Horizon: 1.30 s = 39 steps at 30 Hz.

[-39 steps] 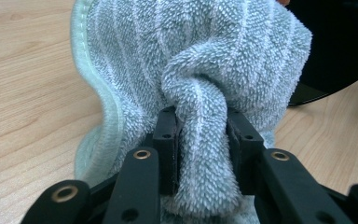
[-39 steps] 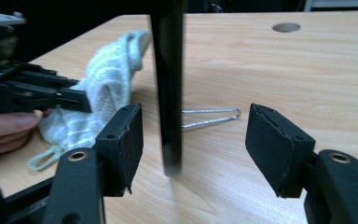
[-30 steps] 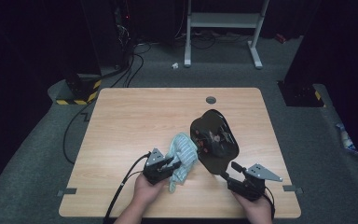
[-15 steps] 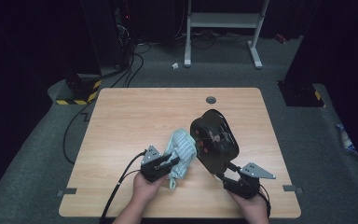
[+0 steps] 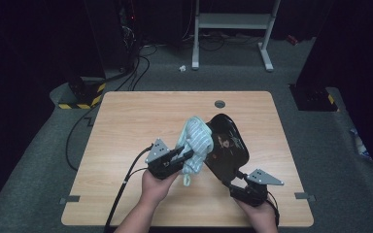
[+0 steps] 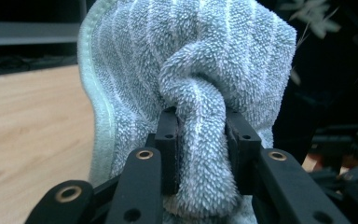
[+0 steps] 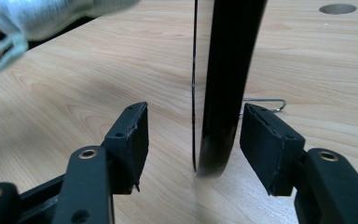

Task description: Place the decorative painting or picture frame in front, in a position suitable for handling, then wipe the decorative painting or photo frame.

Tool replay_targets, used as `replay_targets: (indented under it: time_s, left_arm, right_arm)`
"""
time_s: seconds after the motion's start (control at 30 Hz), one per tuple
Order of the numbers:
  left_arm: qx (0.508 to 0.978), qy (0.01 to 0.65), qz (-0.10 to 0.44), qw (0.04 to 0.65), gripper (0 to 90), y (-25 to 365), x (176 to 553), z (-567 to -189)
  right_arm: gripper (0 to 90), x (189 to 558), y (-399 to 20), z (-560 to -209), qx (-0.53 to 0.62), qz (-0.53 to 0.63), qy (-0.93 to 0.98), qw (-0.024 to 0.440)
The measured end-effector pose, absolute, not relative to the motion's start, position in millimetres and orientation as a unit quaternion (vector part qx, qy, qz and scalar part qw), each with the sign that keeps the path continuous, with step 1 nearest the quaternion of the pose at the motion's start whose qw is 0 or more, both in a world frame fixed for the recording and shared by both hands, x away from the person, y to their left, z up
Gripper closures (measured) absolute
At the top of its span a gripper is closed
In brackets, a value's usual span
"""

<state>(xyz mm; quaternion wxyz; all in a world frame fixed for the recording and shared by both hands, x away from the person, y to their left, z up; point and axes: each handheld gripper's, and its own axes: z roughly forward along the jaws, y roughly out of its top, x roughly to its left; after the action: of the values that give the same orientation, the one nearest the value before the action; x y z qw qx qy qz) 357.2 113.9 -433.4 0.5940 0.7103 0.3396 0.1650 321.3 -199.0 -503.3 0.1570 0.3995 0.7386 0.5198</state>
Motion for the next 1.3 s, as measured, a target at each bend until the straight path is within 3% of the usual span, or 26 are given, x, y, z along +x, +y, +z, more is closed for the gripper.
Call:
replay_targets:
  time_s: [0.53, 0.97, 1.3]
  left_arm:
    - [0.695, 0.32, 0.198, 0.612, 70.2, 96, 355, -387]
    - [0.72, 0.298, 0.199, 0.594, 70.1, 72, 374, -356]
    - [0.712, 0.293, 0.205, 0.604, 70.2, 57, 385, -335]
  right_arm:
    - [41.1, 321, -198, -504, 0.393, 0.524, 0.738, 0.165]
    - [39.7, 326, -205, -503, 0.408, 0.527, 0.727, 0.163]
    - [47.3, 331, -205, -505, 0.404, 0.53, 0.73, 0.15]
